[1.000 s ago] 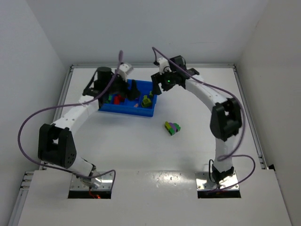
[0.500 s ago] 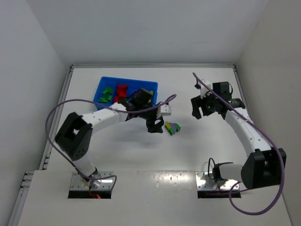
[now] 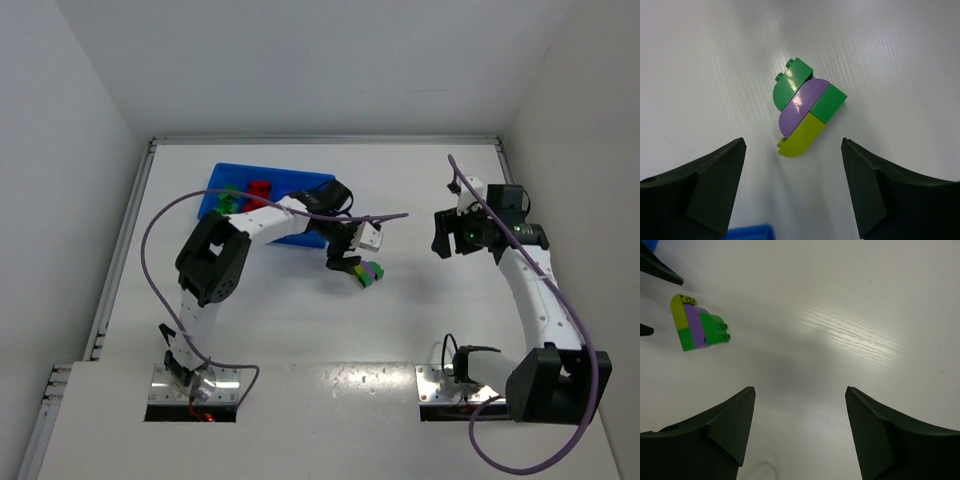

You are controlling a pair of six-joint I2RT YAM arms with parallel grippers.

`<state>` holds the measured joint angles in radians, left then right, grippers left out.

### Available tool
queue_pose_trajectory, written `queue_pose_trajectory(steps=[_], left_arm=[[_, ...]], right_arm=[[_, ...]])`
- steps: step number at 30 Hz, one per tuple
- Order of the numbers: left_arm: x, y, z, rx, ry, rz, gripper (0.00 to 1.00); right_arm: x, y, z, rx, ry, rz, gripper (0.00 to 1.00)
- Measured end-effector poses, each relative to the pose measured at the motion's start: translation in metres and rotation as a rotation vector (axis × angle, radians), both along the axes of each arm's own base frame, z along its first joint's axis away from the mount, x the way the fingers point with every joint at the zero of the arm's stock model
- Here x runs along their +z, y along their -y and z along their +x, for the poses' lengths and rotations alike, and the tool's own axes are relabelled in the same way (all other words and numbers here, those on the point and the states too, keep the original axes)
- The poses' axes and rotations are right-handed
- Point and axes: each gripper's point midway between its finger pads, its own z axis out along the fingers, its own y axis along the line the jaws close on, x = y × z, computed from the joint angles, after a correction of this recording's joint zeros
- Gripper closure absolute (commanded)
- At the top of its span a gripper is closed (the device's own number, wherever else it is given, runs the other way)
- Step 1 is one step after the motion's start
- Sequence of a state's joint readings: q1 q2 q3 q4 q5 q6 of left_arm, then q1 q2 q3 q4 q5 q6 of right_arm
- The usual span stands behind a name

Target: Sort the legos into containers by color

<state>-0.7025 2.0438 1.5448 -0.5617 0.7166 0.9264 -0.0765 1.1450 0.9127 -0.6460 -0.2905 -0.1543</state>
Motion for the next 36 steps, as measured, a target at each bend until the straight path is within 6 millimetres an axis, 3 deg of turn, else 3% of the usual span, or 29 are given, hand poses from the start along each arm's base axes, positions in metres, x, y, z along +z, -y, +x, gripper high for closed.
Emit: queue_pose_trajectory(steps=[9, 11, 19, 26, 31, 36], left_arm=[[-0.038, -0.001, -0.005, -0.049, -0.032, 0.068, 0.24], [-0.041, -0.001, -0.005, -0.050, -0.038, 0.076, 0.29], [-0.047, 0.009, 0.002, -0.027, -0.045, 0.089, 0.68], [-0.047, 0.013, 0.004, -0.007, -0.036, 0.067, 0.77], [-0.037, -0.003, -0.016, 0.038, -0.048, 0.046, 0.78], [0.012, -0.001, -0.017, 0.073, 0.019, -0.051, 0.79]], right_arm=[[-0.005, 0.009, -0.004, -0.032, -0.031, 0.024, 0.27], [-0.008, 0.008, -0.004, -0.030, -0.044, 0.028, 0.27], [-0.018, 0.001, -0.003, -0.016, -0.105, 0.071, 0.27], [-0.026, -0.030, 0.000, 0.054, -0.200, 0.257, 0.25], [-0.047, -0.058, -0.006, 0.093, -0.359, 0.457, 0.25], [-0.058, -0.078, -0.008, 0.118, -0.495, 0.628, 0.25]])
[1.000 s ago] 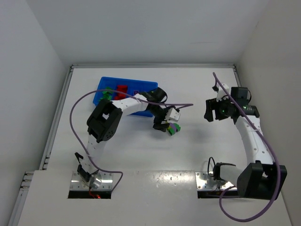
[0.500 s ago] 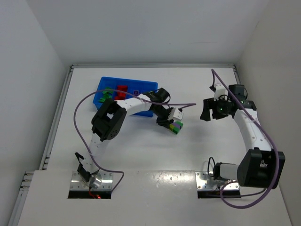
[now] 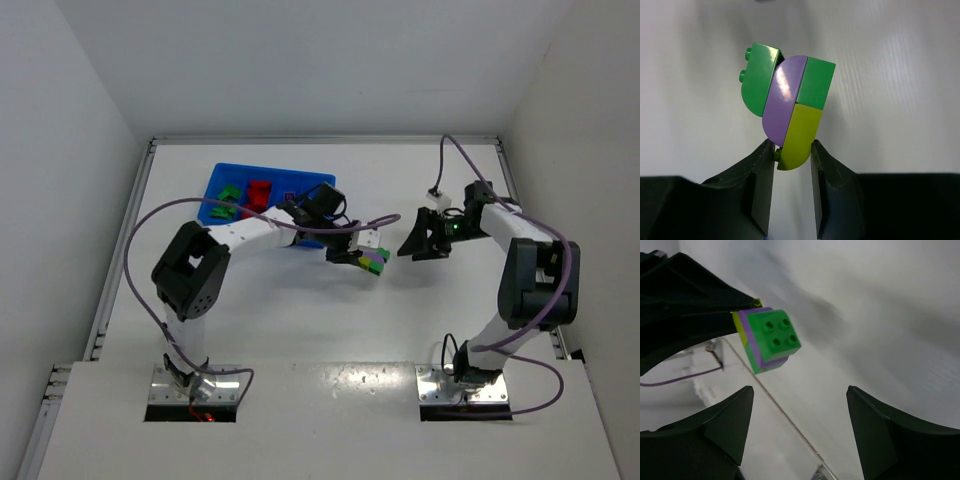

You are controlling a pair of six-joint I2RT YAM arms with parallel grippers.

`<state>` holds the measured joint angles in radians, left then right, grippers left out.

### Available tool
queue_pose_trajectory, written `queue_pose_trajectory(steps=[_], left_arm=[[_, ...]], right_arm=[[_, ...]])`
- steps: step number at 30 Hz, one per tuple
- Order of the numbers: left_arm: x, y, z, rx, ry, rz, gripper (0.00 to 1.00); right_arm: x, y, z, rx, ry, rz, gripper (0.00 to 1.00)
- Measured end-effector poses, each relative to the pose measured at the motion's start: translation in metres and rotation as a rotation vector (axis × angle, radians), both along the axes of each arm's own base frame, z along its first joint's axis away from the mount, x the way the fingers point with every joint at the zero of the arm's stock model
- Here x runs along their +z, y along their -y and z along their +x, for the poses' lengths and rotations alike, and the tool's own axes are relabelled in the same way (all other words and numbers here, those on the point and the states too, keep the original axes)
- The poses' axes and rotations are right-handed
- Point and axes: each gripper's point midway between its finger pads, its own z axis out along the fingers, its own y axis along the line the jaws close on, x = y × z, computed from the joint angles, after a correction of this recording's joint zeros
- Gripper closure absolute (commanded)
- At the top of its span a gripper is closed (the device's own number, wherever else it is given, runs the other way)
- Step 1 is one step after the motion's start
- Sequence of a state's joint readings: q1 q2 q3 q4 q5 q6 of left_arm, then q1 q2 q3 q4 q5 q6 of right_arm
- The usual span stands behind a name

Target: Sort the legos into containers by color

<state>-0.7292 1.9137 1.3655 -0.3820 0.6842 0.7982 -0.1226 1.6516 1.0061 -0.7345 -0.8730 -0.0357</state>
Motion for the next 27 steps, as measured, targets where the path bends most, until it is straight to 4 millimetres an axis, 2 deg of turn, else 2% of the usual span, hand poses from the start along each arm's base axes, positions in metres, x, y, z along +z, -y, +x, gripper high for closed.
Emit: queue_pose_trajectory(steps=[3, 6, 14, 19, 22, 25, 26, 27], left_arm=[[0.039, 0.008, 0.007, 0.017, 0.071, -0.086, 0.79], [0.059, 0.012, 0.010, 0.033, 0.104, -0.124, 0.79], [0.064, 0.016, 0.009, 0.037, 0.106, -0.145, 0.79], [0.069, 0.017, 0.011, 0.040, 0.117, -0.156, 0.79], [0.073, 0.018, 0.011, 0.043, 0.120, -0.163, 0.79], [0.075, 0.017, 0.010, 0.047, 0.119, -0.169, 0.79], [0.075, 0.017, 0.009, 0.049, 0.116, -0.170, 0.79], [0.076, 0.016, 0.008, 0.051, 0.114, -0.170, 0.79]], right_arm=[[0.008, -0.009, 0.007, 0.013, -0.011, 0.076, 0.25], [0.024, -0.019, 0.015, 0.035, 0.006, 0.172, 0.25], [0.067, -0.041, 0.021, 0.066, 0.002, 0.439, 0.25], [0.071, -0.044, 0.023, 0.072, 0.007, 0.464, 0.38], [0.070, -0.048, 0.023, 0.082, 0.006, 0.462, 0.40], [0.067, -0.053, 0.020, 0.097, 0.004, 0.448, 0.52], [0.064, -0.054, 0.019, 0.100, 0.004, 0.437, 0.62], [0.062, -0.055, 0.019, 0.103, 0.008, 0.427, 0.67]])
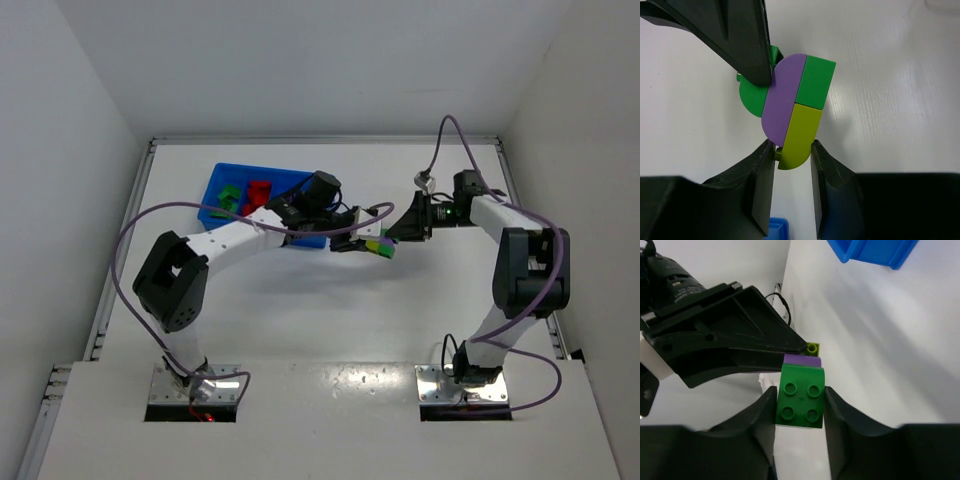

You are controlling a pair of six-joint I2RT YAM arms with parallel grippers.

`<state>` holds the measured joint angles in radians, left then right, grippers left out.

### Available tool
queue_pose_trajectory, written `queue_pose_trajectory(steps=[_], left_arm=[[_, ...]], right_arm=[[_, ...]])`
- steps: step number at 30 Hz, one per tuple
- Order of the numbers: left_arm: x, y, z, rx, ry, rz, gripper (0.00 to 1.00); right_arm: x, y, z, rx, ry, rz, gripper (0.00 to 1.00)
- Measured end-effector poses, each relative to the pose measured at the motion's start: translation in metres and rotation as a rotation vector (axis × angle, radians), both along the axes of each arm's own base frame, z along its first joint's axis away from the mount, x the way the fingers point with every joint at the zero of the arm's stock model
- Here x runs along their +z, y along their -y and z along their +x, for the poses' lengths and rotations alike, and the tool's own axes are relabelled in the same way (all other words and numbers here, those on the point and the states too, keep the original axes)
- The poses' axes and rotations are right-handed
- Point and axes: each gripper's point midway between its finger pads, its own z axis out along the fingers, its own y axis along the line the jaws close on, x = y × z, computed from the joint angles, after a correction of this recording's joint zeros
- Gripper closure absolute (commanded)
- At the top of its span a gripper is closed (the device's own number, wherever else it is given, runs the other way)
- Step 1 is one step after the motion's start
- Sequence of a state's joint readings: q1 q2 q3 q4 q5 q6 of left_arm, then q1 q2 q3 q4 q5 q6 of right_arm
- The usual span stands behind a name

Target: Sort the legos into containers by color

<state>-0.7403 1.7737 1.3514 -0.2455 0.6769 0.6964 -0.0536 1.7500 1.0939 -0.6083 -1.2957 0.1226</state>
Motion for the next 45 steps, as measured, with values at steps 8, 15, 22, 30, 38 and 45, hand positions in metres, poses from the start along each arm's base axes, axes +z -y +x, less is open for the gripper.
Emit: queue_pose_trajectory(steps=[8, 15, 22, 30, 38, 45], left_arm=[[0.003, -0.005, -0.006, 0.008, 0.008, -0.013, 0.79], [0.007, -0.023, -0.016, 0.053, 0.046, -0.035, 0.80], [-0.022, -0.045, -0.038, 0.090, -0.049, 0.033, 0.80], [-0.003, -0.074, -0.035, 0.299, -0.095, -0.034, 0.80], [0.057, -0.124, -0.003, 0.616, -0.074, -0.192, 0.82], [0.071, -0.230, 0.053, 1.017, -0.076, -0.256, 0.84]], right_arm=[[-0.001, -0.003, -0.003, 0.008, -0.019, -0.009, 0.98], [0.021, -0.004, 0.030, 0.008, 0.039, 0.012, 1.00], [0.041, 0.008, 0.066, -0.030, 0.136, 0.021, 1.00], [0.046, -0.016, 0.090, -0.005, 0.233, -0.062, 1.00], [0.043, -0.123, 0.133, 0.069, 0.426, -0.162, 1.00], [0.031, -0.200, 0.164, 0.055, 0.477, -0.127, 1.00]])
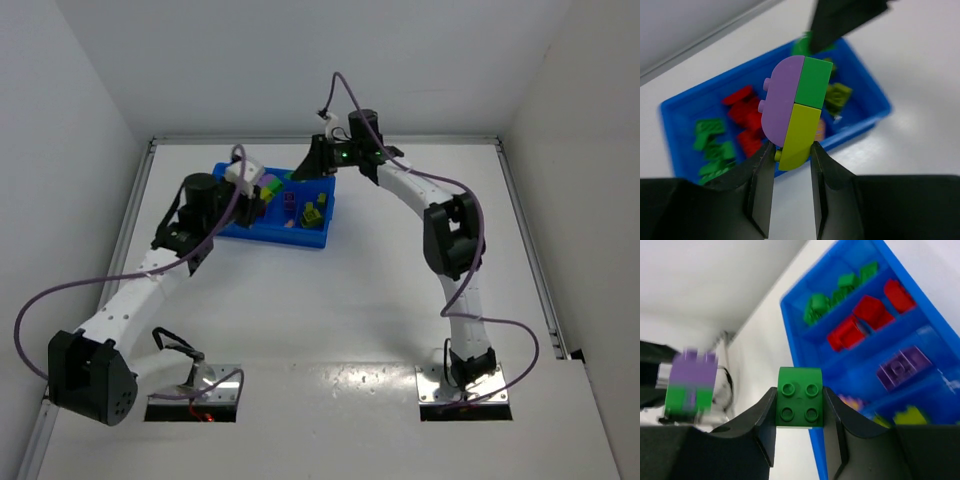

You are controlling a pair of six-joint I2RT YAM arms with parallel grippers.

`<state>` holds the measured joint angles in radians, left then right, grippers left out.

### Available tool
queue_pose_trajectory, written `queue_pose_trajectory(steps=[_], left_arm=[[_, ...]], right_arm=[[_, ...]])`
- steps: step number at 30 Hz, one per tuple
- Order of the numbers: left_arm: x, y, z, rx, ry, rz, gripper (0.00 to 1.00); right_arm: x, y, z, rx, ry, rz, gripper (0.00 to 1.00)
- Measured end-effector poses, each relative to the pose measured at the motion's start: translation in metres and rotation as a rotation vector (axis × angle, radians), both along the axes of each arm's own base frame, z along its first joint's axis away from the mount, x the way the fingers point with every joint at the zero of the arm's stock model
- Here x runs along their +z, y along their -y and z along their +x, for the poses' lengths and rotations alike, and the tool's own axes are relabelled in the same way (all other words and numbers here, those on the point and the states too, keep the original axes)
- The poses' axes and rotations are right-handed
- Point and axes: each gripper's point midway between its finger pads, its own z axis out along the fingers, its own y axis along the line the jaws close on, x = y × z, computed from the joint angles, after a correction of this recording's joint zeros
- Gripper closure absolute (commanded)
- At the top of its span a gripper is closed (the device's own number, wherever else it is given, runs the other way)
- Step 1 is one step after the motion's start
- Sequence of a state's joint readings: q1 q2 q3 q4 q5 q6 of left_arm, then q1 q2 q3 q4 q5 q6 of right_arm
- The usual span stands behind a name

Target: Sort the legos into containers by color

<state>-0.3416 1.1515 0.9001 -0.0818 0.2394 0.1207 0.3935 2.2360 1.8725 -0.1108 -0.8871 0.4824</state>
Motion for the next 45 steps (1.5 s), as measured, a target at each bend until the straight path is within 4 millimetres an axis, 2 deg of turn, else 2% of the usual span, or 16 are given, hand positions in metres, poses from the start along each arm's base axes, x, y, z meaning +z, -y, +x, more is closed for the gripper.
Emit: queue_pose_trajectory(steps=[5, 9, 11, 15, 18, 21, 25, 26, 28, 29, 32, 35, 40, 42, 44, 45], left_arm=[[0.011, -0.086, 0.023, 0.283, 0.011, -0.045, 0.84], [0.012, -0.131, 0.029, 0.427, -0.004, -0.085, 0.84], [0.010, -0.149, 0.029, 0.480, -0.017, -0.105, 0.84], [0.009, -0.170, 0.023, 0.538, -0.048, -0.133, 0.84], [0.017, -0.176, 0.022, 0.542, -0.046, -0.144, 0.84], [0.030, -0.177, 0.019, 0.527, -0.033, -0.144, 0.84], [0.039, -0.174, 0.014, 0.506, -0.028, -0.134, 0.84], [0.040, -0.173, 0.012, 0.501, -0.029, -0.133, 0.84], [0.040, -0.172, 0.010, 0.493, -0.035, -0.134, 0.84], [0.039, -0.171, 0.009, 0.491, -0.039, -0.135, 0.84], [0.039, -0.169, 0.009, 0.480, -0.041, -0.140, 0.84], [0.036, -0.166, 0.009, 0.466, -0.046, -0.147, 0.84], [0.024, -0.159, 0.005, 0.443, -0.085, -0.175, 0.84], [0.022, -0.156, 0.005, 0.430, -0.090, -0.180, 0.84], [0.021, -0.152, 0.004, 0.408, -0.090, -0.182, 0.84], [0.021, -0.148, 0.004, 0.389, -0.087, -0.181, 0.84]], right_arm=[[-0.001, -0.055, 0.017, -0.002, -0.023, 0.116, 1.00], [0.002, -0.101, 0.030, 0.006, 0.019, 0.192, 1.00], [-0.002, -0.127, 0.026, 0.013, 0.042, 0.217, 1.00], [-0.017, -0.176, 0.009, -0.003, 0.078, 0.241, 1.00], [-0.033, -0.203, 0.004, -0.063, 0.104, 0.237, 1.00], [-0.053, -0.219, 0.010, -0.161, 0.145, 0.216, 0.99], [-0.076, -0.220, 0.031, -0.279, 0.195, 0.178, 0.85], [-0.080, -0.218, 0.037, -0.306, 0.204, 0.167, 0.67], [-0.084, -0.214, 0.044, -0.340, 0.215, 0.154, 0.57], [-0.085, -0.213, 0.046, -0.350, 0.220, 0.150, 0.45], [-0.083, -0.208, 0.053, -0.370, 0.240, 0.149, 0.35], [-0.082, -0.206, 0.052, -0.355, 0.251, 0.154, 0.29], [-0.080, -0.199, 0.034, -0.253, 0.201, 0.137, 0.29], [-0.064, -0.190, 0.023, -0.183, 0.154, 0.149, 0.26], [-0.040, -0.169, 0.016, -0.131, 0.092, 0.169, 0.25], [-0.024, -0.150, 0.013, -0.104, 0.055, 0.182, 0.25]])
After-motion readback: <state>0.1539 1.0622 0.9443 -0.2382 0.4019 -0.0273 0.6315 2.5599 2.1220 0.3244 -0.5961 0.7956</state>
